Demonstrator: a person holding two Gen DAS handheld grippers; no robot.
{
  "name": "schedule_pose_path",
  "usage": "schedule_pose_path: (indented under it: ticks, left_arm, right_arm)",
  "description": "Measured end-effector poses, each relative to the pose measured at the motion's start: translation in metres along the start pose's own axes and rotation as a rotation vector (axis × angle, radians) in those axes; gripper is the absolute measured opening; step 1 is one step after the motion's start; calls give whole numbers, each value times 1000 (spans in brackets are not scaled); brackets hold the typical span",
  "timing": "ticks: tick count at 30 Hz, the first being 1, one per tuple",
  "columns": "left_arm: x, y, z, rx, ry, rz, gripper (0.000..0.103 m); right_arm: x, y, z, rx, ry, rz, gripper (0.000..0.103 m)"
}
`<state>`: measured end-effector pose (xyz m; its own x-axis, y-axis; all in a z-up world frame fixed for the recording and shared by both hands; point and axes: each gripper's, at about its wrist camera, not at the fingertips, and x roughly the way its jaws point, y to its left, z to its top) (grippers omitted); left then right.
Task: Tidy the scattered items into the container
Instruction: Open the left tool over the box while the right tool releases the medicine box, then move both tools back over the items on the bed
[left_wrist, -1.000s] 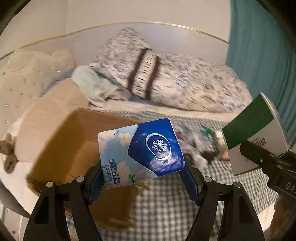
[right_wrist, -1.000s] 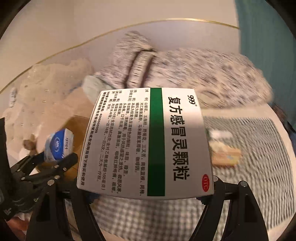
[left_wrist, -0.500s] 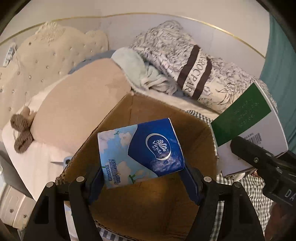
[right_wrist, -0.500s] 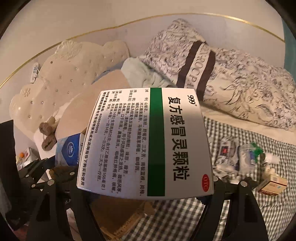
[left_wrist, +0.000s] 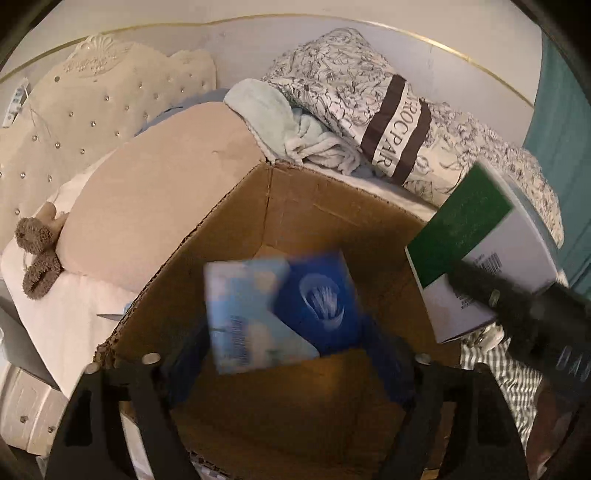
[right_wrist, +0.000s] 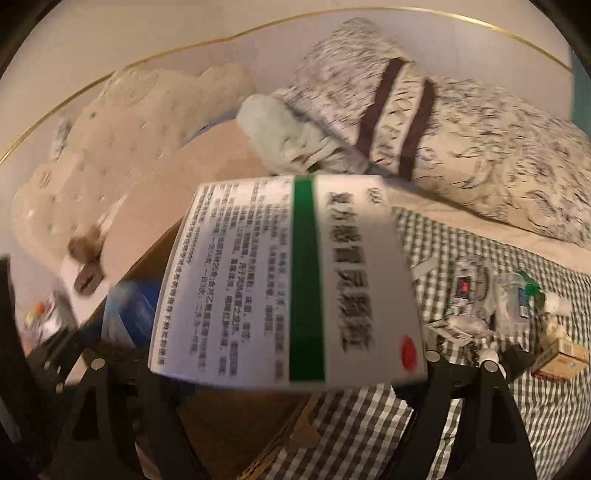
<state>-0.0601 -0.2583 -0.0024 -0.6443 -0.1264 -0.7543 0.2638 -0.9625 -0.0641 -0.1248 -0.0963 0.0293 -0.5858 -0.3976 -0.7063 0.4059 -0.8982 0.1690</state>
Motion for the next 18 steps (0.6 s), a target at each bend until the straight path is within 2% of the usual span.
schedule_pose_path:
  ticks: [2,4,12,18]
  left_arm:
    - [-2,-1,-1,0,-10,1,97]
    - [-5,-1,-2,-3,-22,-3,101]
    - [-10,-5,-3,-23,-17,-12,102]
    - [-21,-20,-3,-8,-32,-27,102]
  right_arm:
    - [-8,-4,1,36,-53,17,95]
    - [-15,-7,3,53,-80,18,95]
    - [-29,-23,-1,75,-98,-20,96]
    - [-48,-58,-10,108,-132,-124,96]
